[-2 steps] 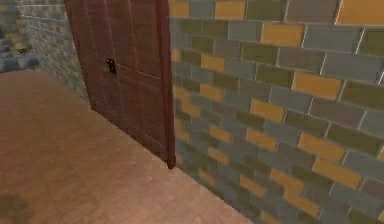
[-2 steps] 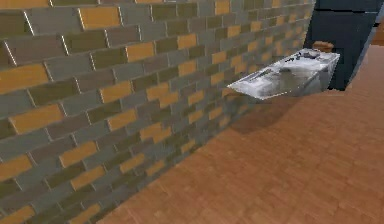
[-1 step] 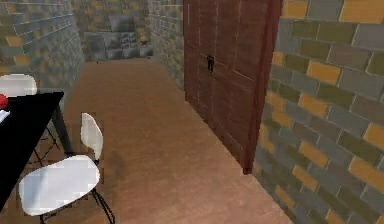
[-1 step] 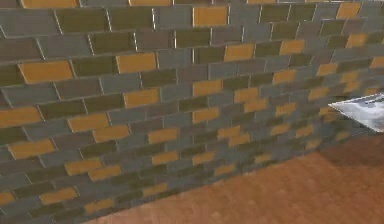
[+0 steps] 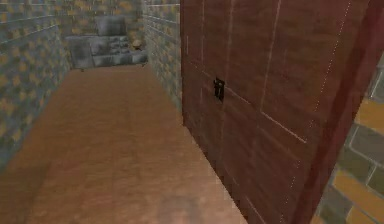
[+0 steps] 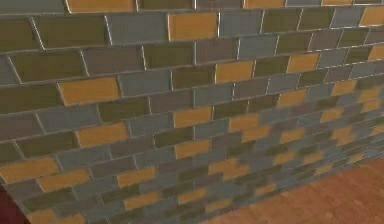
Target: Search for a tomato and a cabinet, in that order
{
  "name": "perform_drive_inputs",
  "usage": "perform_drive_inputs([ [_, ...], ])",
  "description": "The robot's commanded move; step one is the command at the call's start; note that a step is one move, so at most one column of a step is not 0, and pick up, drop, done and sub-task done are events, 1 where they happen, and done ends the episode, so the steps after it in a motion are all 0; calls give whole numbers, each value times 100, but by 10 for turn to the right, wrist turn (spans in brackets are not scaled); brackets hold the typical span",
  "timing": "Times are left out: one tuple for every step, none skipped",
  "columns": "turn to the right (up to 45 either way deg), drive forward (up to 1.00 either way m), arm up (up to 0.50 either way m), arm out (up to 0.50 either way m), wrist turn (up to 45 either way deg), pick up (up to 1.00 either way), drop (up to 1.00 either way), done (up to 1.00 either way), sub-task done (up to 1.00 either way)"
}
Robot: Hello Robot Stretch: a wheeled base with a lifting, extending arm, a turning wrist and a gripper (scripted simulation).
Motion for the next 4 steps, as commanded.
perform_drive_inputs([
  [-180,0,0,0,0,0,0,0,0],
  [0,80,0,0,0,0,0,0,0],
  [-30,0,0,0,0,0,0,0,0],
  [0,100,0,0,0,0,0,0,0],
])
